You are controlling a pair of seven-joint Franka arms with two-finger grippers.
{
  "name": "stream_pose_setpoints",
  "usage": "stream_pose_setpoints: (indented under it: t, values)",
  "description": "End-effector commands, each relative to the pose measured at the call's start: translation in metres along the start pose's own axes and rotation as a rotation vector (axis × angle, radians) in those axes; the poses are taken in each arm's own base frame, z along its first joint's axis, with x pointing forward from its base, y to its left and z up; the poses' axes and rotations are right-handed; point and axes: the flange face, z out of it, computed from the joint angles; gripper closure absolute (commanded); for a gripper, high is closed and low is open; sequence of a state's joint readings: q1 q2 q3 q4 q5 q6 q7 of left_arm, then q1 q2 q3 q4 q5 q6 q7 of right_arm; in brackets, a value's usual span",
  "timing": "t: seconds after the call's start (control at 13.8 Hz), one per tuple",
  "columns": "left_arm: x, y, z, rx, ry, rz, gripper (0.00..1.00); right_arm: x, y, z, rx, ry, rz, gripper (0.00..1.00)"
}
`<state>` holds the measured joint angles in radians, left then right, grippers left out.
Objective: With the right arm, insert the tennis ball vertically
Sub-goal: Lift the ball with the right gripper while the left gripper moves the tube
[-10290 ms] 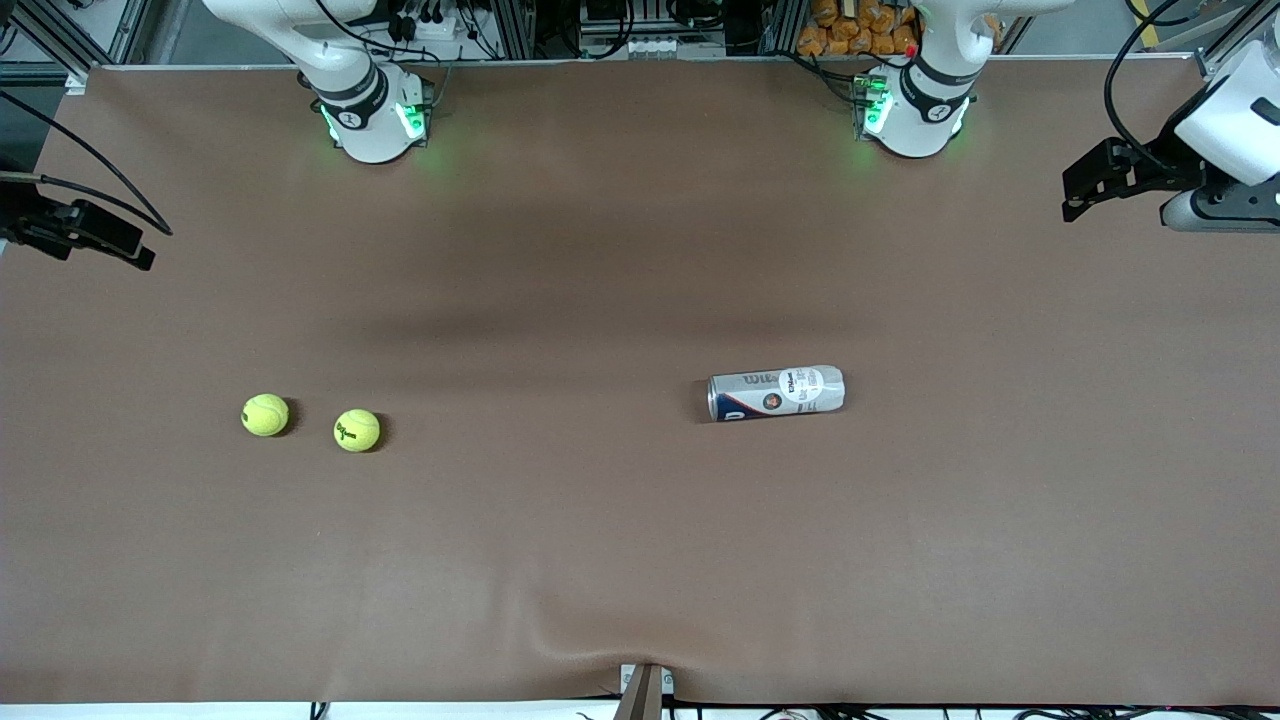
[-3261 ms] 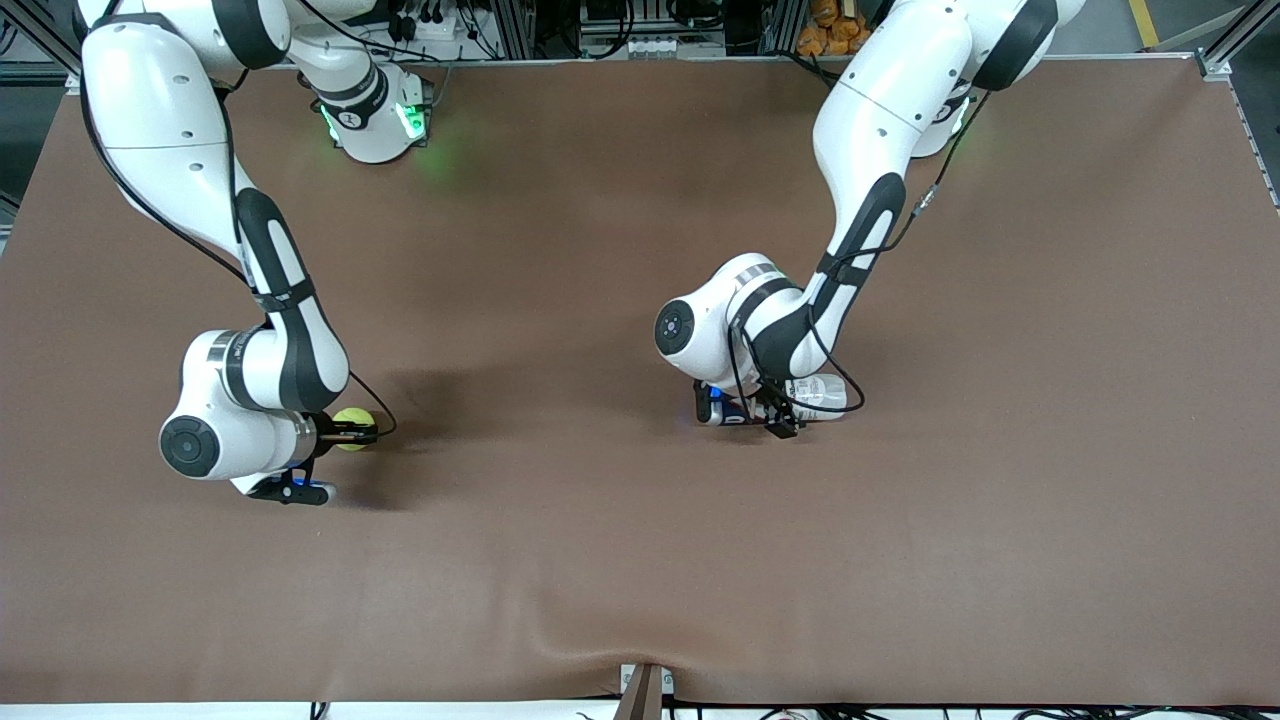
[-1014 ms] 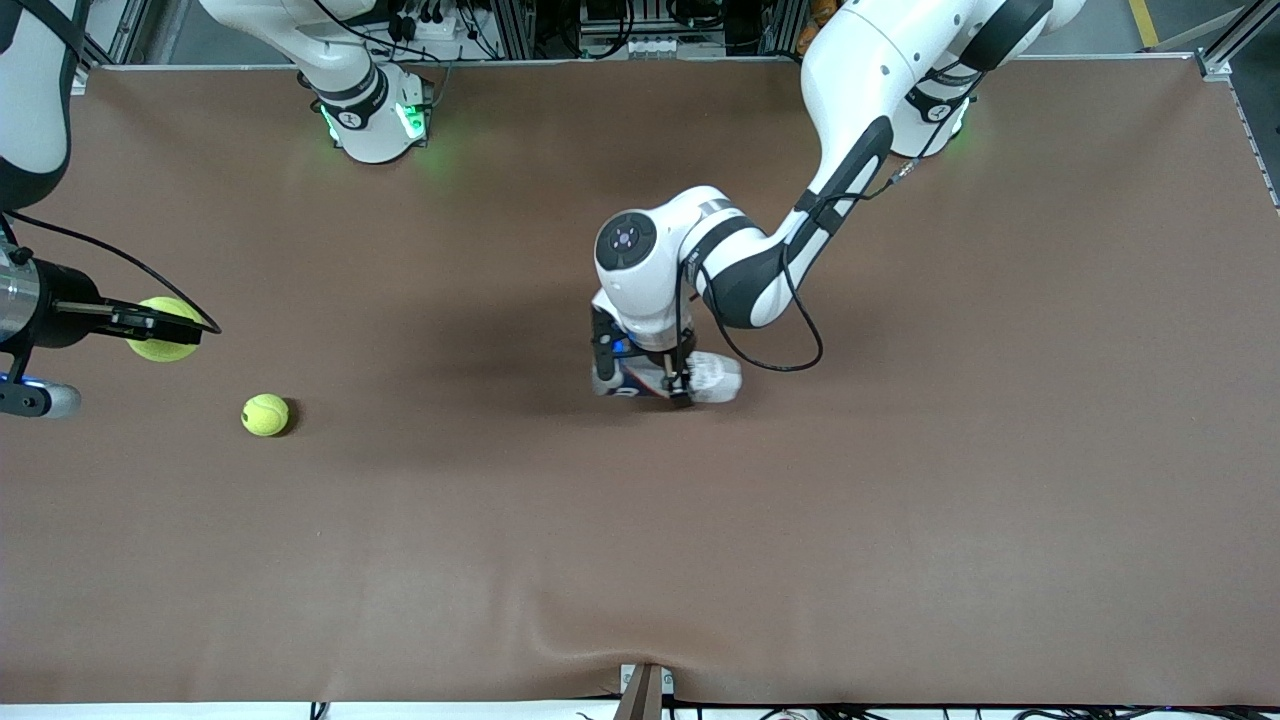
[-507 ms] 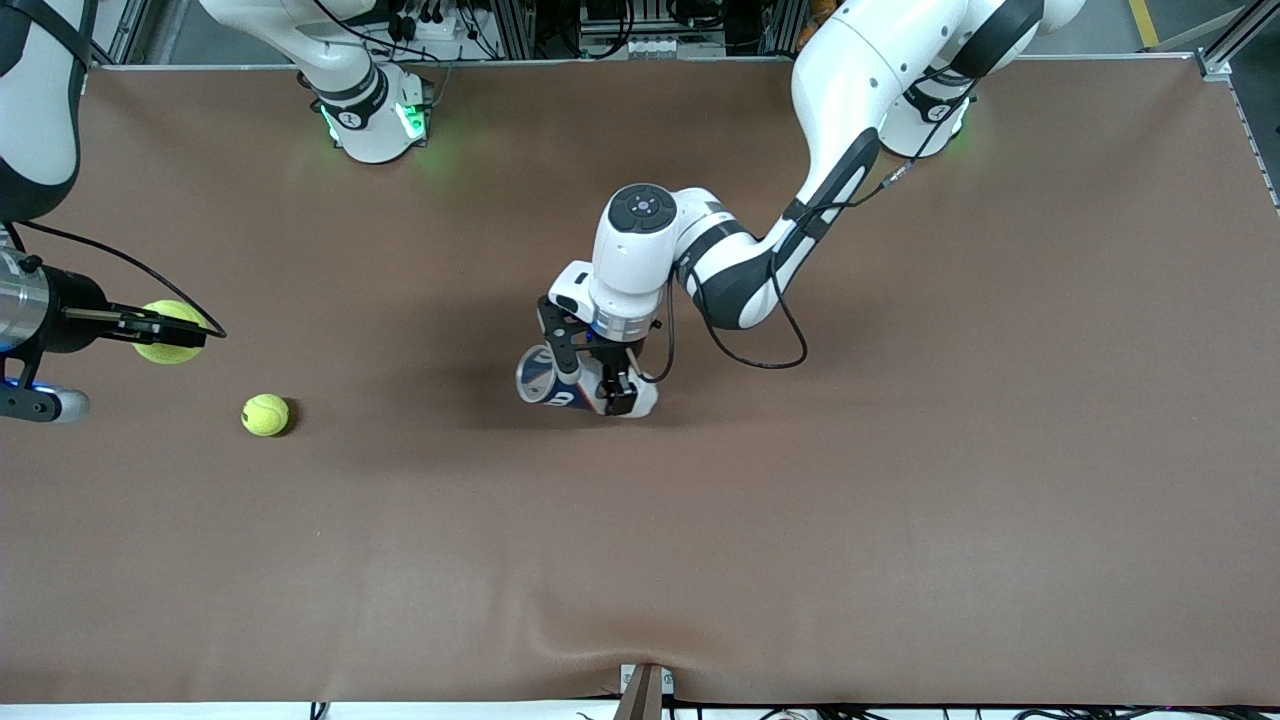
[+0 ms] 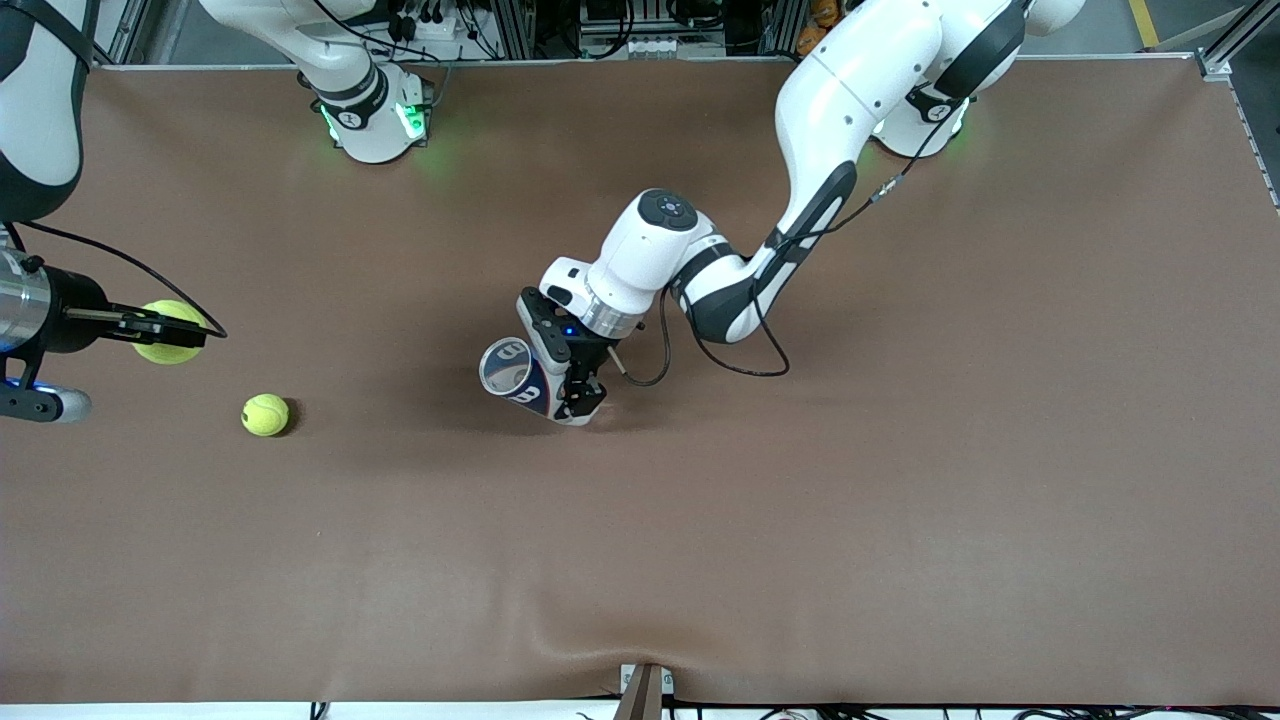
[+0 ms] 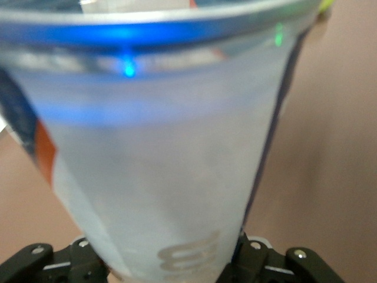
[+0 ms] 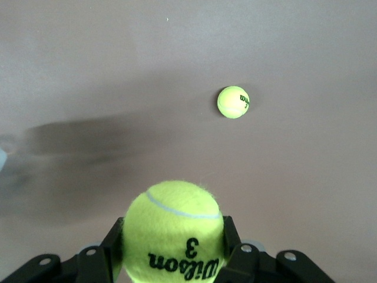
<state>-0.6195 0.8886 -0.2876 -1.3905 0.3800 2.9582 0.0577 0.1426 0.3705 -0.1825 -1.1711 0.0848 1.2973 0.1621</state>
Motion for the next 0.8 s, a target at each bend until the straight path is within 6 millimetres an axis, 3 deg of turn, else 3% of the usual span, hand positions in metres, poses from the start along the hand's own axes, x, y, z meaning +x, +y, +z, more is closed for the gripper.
stream_pose_setpoints:
  t: [0.0, 0.36, 0.72]
  values:
    - [-0.019, 0.015, 0.013, -0.027, 0.135, -0.076, 0.28, -0.003, -0.002, -0.003, -0.013, 0.007, 0.012, 1.0]
    - [-0.059, 0.023, 0.04, -0.048, 0.277, -0.112, 0.28, -0.003, -0.002, -0.003, -0.013, 0.007, 0.012, 1.0]
    - [-0.074, 0.026, 0.05, -0.054, 0.279, -0.119, 0.28, -0.002, -0.002, -0.002, -0.014, 0.005, 0.011, 1.0]
